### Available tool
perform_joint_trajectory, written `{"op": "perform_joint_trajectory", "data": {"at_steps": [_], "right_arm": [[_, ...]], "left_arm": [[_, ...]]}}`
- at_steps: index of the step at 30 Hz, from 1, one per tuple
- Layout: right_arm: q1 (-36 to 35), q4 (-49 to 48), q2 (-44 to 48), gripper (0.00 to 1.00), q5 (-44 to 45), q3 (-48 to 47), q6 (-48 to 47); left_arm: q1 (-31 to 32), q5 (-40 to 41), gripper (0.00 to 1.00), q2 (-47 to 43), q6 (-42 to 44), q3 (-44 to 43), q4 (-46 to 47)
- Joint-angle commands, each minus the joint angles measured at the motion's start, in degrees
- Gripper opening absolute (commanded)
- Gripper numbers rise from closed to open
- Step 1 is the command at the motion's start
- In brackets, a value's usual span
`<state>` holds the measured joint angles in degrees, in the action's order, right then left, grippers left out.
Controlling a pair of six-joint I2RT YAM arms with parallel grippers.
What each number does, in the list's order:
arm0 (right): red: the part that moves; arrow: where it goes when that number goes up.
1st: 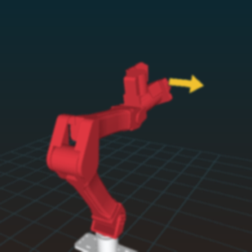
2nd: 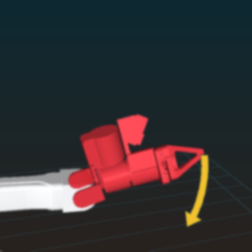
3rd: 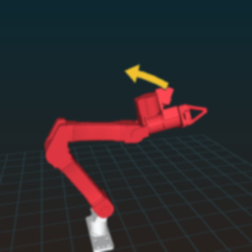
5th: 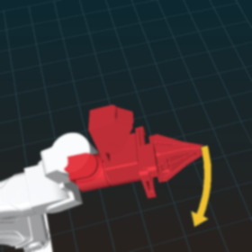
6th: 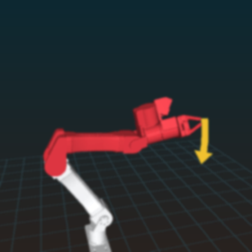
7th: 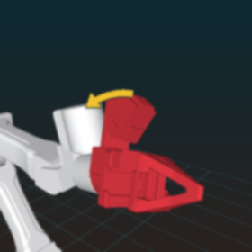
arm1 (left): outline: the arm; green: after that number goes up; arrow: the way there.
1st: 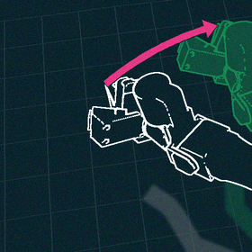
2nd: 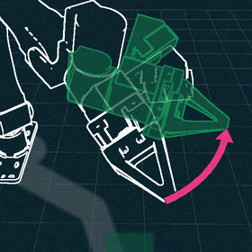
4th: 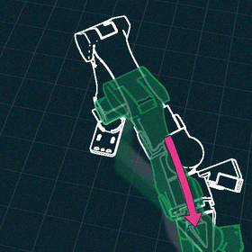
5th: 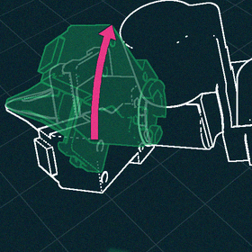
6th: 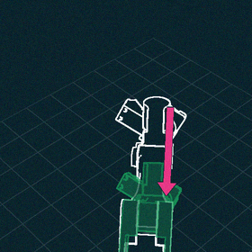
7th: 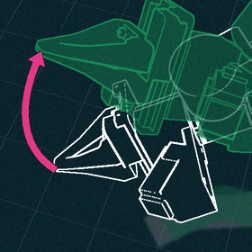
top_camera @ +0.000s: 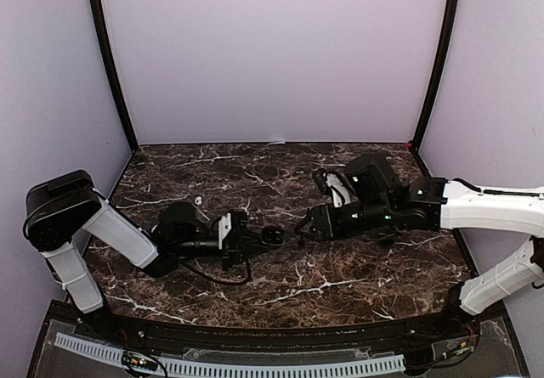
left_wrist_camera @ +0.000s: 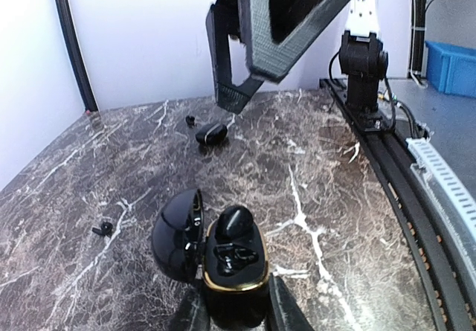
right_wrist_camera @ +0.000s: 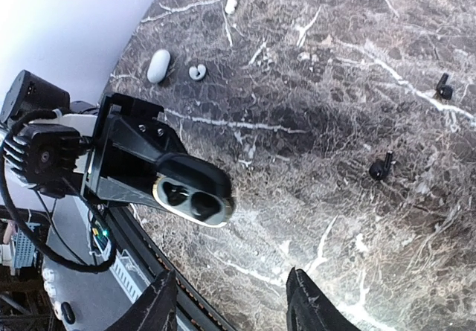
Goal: Insert the wireless bluetooth earbuds into the charging case
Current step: Adjust the left earbud at the center of the board.
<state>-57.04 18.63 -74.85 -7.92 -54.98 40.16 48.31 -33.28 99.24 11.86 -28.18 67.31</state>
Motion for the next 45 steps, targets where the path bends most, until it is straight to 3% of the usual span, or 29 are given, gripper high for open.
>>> {"op": "perform_joint_trajectory", "data": {"at_steps": [1,5,10,16,21,25,36,40,45], "right_arm": [[0.7,-11.6,3.1,0.48,1.7,3.9,-4.5],[0.7,-20.0,5.3,0.48,1.2,8.0,-6.6],[0.7,-27.3,7.3,0.49,7.3,13.4,-10.9],[0.9,-22.7,5.3,0.46,11.9,12.2,-17.7],[3.5,-22.7,1.8,0.46,13.9,13.6,-17.1],[9.4,-20.5,-4.3,0.45,7.4,11.6,-16.9],[13.0,-9.5,-20.9,0.44,8.4,-1.7,-23.8],[12.9,-8.7,-21.9,0.39,0.4,-2.2,-28.7],[12.9,-12.3,-20.1,0.40,-3.4,2.0,-30.4]], "left_arm": [[-1.1,-3.4,0.00,-3.9,-4.8,2.6,7.6],[-1.9,-3.3,0.00,-5.4,-8.7,4.9,11.5],[-5.1,-2.8,0.00,-8.1,-17.2,7.4,13.4],[-6.9,-2.3,0.00,-15.2,-14.4,8.5,3.3],[-8.7,0.2,0.00,-19.2,-15.6,7.6,-3.2],[-10.3,0.5,0.00,-19.1,-17.6,5.9,-6.8],[-11.1,3.1,0.00,-15.9,-11.9,7.5,-6.3],[-11.6,-1.2,0.00,-14.5,-11.6,8.7,-4.2],[-12.5,-3.4,0.00,-12.3,-12.8,10.6,1.4]]}}
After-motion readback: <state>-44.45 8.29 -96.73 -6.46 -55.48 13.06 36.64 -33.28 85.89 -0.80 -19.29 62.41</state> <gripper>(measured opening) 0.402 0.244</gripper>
